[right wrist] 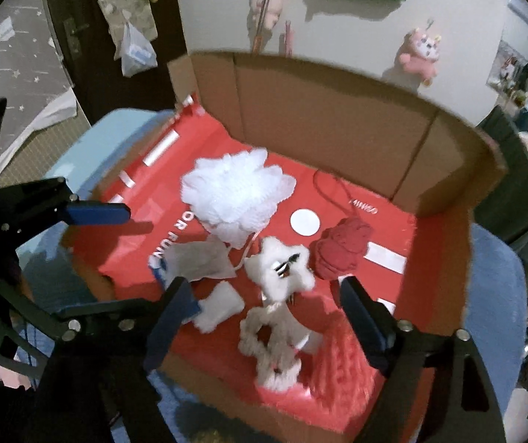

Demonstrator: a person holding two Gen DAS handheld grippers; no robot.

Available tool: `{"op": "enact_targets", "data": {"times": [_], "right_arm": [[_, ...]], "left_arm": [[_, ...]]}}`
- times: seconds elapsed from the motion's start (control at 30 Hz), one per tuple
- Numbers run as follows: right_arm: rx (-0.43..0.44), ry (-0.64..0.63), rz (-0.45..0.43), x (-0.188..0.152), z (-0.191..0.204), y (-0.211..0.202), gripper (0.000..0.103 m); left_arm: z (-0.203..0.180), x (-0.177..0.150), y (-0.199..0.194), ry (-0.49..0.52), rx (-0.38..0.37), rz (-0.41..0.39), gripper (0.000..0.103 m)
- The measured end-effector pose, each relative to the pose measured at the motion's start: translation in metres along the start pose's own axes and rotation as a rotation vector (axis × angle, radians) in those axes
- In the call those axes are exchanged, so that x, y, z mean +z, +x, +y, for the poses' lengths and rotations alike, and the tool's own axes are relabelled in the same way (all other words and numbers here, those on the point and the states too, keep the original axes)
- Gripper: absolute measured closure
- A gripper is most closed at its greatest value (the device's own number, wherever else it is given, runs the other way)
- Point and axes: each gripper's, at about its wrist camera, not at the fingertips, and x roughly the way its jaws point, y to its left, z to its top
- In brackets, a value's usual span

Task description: Organize soft objects

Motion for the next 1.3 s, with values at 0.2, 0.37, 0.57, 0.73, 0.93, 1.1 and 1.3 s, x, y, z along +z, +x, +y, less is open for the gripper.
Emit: {"op": "enact_targets", "data": {"times": [0.2,0.37,0.57,0.73,0.93,1.1,1.3], "right_arm": [[-0.037,0.016,-0.104,-0.016,0.008,-0.053,0.005],[-0.088,0.027,-0.208,-0.037,0.017,-0.096,0.0],[-0.132,0.051,-0.328,-0.075,0.031,-0.138,0.0],[-0.175,0.065,-0.435,-0.116,0.05,-0.164,0.0],[-0.219,0.104,-0.516,-0.167,0.067,-0.175,0.0],[-0.264,0.16,-0.572,-0.204,0.071,-0.177,0.0],[-0.298,0.213,-0.599,-0.243,0.077,-0.166,0.0]], "left_arm": [[-0.016,-0.011,-0.038,-0.018,0.024,-0.096,0.023],[-0.031,-0.026,-0.074,-0.037,0.063,-0.227,0.014],[-0.054,-0.052,-0.108,-0.054,0.112,-0.362,0.009],[-0.074,-0.077,-0.128,-0.074,0.122,-0.462,0.004],[-0.096,-0.108,-0.136,-0.103,0.135,-0.509,0.004],[-0.112,-0.134,-0.139,-0.113,0.159,-0.535,0.004],[-0.125,-0.161,-0.137,-0.132,0.189,-0.546,0.004]]}}
